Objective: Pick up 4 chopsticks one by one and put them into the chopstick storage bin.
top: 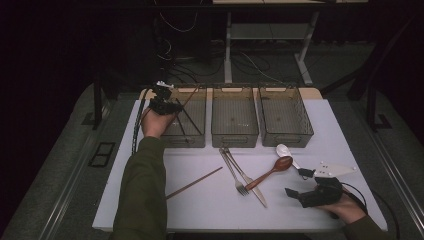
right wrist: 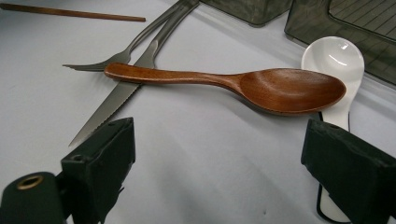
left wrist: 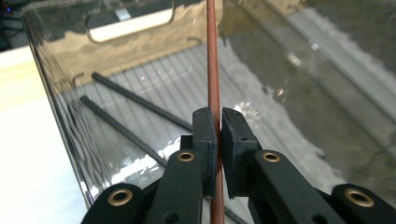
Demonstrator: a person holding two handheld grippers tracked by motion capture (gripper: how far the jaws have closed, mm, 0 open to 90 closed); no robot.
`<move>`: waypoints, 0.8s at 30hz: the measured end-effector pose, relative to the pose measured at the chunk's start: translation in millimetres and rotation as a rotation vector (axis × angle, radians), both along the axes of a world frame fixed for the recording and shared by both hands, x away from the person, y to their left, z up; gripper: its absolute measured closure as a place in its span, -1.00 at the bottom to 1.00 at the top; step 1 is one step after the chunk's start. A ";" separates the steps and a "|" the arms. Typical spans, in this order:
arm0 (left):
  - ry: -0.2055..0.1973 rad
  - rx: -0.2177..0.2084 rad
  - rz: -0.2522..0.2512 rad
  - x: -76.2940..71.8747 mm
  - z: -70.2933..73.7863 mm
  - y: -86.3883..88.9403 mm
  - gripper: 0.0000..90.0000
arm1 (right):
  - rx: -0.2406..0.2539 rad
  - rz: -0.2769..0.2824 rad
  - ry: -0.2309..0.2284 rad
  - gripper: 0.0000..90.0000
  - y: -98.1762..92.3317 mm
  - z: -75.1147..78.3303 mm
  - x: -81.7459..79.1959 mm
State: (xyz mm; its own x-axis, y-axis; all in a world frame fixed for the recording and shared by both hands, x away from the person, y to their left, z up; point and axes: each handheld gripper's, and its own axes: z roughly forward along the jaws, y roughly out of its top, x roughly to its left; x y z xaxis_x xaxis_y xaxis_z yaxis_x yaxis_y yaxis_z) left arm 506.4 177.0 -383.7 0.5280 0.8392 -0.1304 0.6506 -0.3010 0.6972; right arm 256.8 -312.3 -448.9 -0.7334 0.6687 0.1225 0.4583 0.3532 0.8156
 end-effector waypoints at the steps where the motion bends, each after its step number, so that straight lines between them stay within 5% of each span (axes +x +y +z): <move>1: 0.013 -0.007 0.001 0.9 -1.6 -0.2 0.86 | 0.000 0.000 0.000 -0.78 -0.1 0.0 0.0; 9: -0.023 -0.018 -0.018 -1.2 0.9 -2.8 0.26 | -0.001 0.006 -0.004 -0.78 0.2 0.0 -0.3; 20: -0.069 -0.015 -0.138 -22.4 22.4 -8.5 -0.07 | 0.000 0.006 -0.004 -0.78 0.3 0.2 -0.4; 24: -0.083 -0.052 -0.175 -36.3 28.1 -8.8 -0.14 | 0.002 0.006 -0.003 -0.78 0.3 0.4 -0.6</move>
